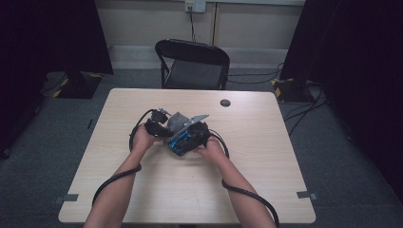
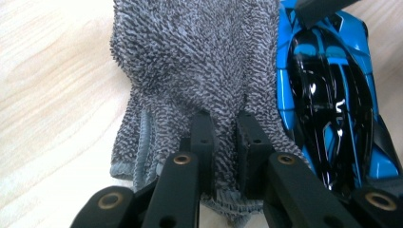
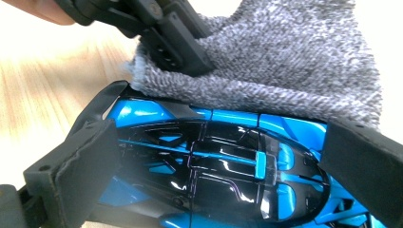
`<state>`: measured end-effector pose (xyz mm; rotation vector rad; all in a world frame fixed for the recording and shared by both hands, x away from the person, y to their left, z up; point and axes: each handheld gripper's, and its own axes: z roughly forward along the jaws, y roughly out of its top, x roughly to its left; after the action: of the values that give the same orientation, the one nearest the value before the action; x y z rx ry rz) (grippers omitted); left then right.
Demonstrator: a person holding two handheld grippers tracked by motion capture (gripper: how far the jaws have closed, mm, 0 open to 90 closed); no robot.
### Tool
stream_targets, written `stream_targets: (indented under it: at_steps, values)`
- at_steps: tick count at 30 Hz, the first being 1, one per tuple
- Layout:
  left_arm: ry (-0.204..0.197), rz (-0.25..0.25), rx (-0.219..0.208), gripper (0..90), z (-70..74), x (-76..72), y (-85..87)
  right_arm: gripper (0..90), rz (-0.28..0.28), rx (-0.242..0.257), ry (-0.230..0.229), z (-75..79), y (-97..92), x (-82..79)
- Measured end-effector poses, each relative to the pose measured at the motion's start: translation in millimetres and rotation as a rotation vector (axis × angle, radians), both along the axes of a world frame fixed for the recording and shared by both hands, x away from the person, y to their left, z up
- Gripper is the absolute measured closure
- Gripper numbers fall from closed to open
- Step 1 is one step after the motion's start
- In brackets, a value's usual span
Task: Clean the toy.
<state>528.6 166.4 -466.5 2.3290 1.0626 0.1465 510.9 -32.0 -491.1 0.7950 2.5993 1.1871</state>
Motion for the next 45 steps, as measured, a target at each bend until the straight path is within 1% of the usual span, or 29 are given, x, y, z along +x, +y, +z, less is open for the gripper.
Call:
stream_targets:
  at_steps: [15,23,26,31,36,39,42,45]
  values:
    - [0.007,-0.004,-0.002,79.8,1.1,-16.7,14.5,0.0,0.002,-0.007,0.006,0.8,0.6,0.3]
    - [0.013,-0.002,-0.024,79.8,-0.3,-28.1,26.4,0.0,0.001,-0.006,0.007,0.8,0.7,0.2]
    - [0.013,-0.006,-0.023,79.8,-0.1,-33.4,30.1,0.0,0.001,-0.007,0.008,0.9,0.8,0.3]
    - [0.016,-0.007,-0.035,79.7,-0.9,-42.7,36.6,0.0,0.003,-0.006,0.005,0.7,0.4,0.6]
    - [0.019,-0.022,-0.02,79.7,1.0,-51.9,42.5,0.0,0.002,-0.01,0.009,1.0,1.0,0.6]
    - [0.017,-0.021,-0.02,79.7,1.3,-57.7,48.1,0.0,0.001,-0.008,0.008,1.0,1.0,0.5]
    - [0.019,-0.013,-0.03,79.7,0.8,-64.3,54.4,0.0,-0.001,-0.008,0.009,1.0,1.0,0.3]
    - [0.019,-0.018,-0.03,79.7,0.9,-71.1,60.9,0.0,0.0,-0.011,0.013,1.3,1.4,0.5]
